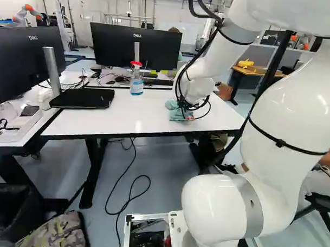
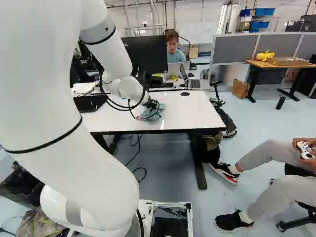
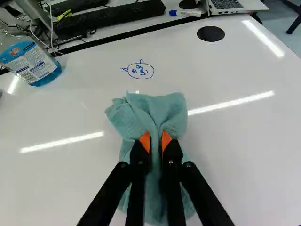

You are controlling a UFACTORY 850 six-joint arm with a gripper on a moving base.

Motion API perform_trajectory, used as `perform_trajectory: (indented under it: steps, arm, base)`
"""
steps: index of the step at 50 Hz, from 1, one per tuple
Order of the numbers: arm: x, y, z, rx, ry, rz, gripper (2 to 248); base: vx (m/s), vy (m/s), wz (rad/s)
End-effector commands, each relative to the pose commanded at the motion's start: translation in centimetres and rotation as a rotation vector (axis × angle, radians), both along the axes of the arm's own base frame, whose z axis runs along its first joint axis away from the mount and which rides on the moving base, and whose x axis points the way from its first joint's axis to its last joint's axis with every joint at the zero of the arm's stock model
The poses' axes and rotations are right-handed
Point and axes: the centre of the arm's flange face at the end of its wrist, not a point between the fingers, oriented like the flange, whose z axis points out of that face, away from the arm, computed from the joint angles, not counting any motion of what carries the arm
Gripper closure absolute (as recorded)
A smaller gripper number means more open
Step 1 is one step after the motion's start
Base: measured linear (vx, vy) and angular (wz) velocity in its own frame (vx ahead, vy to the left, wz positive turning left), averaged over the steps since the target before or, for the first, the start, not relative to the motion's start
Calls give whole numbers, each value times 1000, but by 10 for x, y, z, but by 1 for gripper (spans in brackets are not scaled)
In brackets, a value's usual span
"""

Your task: Clean the table with the green towel

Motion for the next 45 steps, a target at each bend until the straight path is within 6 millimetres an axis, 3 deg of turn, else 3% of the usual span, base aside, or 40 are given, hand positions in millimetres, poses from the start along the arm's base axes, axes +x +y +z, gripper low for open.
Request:
perform_trajectory:
  steps: [18,45]
  arm:
    - [7,0,-20,2,44,0,202]
    - [7,0,-21,3,49,0,202]
  base:
    - [0,0,0]
    - [0,0,0]
